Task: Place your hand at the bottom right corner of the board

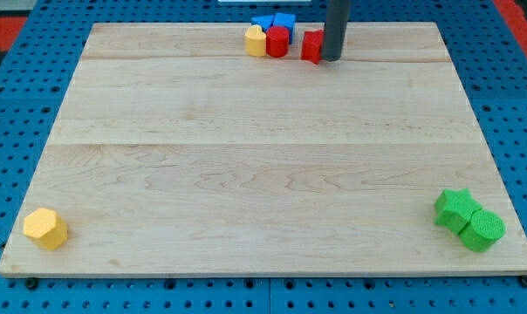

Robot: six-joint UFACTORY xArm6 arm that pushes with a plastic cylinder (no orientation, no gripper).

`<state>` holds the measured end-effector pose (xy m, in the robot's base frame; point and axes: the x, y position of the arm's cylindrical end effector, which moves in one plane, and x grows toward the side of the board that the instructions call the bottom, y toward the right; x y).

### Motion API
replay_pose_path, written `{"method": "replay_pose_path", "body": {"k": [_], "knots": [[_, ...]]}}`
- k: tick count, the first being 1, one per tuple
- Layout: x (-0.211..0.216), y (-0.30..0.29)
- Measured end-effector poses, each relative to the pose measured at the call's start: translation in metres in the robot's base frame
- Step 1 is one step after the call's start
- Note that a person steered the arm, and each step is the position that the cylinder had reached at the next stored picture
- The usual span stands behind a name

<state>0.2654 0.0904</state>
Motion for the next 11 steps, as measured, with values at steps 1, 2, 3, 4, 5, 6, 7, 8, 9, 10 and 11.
{"method": "replay_pose_path", "body": {"k": [1, 2, 3, 4, 5, 6, 7, 8, 9, 10, 11], "knots": [[-0.013, -0.019], [-0.012, -0.026], [0.021, -0.021], [0.077, 0.012], [0.124, 0.073], [0.173, 0.131], [0.216, 0.187], [0.268, 0.213], [0.319, 0.208], [0.349, 0.190], [0.350, 0.173]]}}
